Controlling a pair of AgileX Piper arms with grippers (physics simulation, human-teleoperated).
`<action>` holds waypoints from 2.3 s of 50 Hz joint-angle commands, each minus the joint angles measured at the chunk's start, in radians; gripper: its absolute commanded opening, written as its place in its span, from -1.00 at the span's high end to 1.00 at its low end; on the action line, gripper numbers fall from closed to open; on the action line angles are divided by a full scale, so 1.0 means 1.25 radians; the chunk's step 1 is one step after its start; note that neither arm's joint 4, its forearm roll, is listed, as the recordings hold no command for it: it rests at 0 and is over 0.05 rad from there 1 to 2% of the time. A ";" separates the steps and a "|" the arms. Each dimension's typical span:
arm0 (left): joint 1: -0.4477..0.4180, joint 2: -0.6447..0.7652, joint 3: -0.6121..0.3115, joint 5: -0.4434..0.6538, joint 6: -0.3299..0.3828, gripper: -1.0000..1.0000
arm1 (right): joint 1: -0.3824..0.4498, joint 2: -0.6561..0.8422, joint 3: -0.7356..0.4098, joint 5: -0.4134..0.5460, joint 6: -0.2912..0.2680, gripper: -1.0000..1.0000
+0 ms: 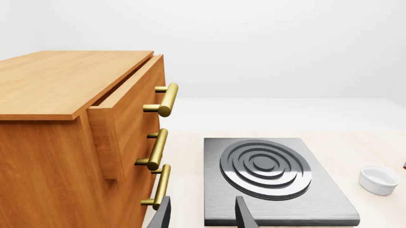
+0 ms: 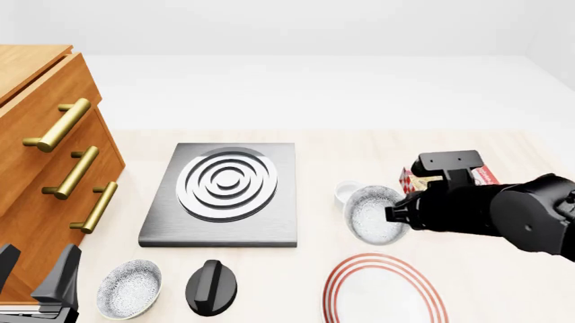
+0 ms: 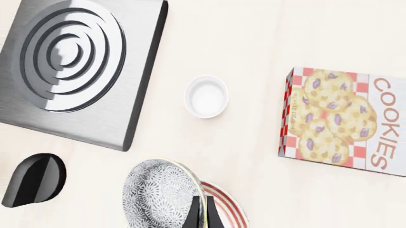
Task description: Pick the akita bowl between the plate and the ramekin and place it on the plate.
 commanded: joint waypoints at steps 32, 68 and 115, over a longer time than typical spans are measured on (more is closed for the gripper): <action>0.000 0.000 0.000 0.000 0.000 -1.00 | 0.032 -0.085 0.302 -0.126 -0.062 1.00; 0.000 0.000 0.000 0.000 0.000 -1.00 | -0.060 -0.237 0.270 -0.004 -0.157 -1.00; 0.000 0.000 0.000 0.000 0.000 -1.00 | -0.277 -0.786 0.120 0.081 -0.362 -1.00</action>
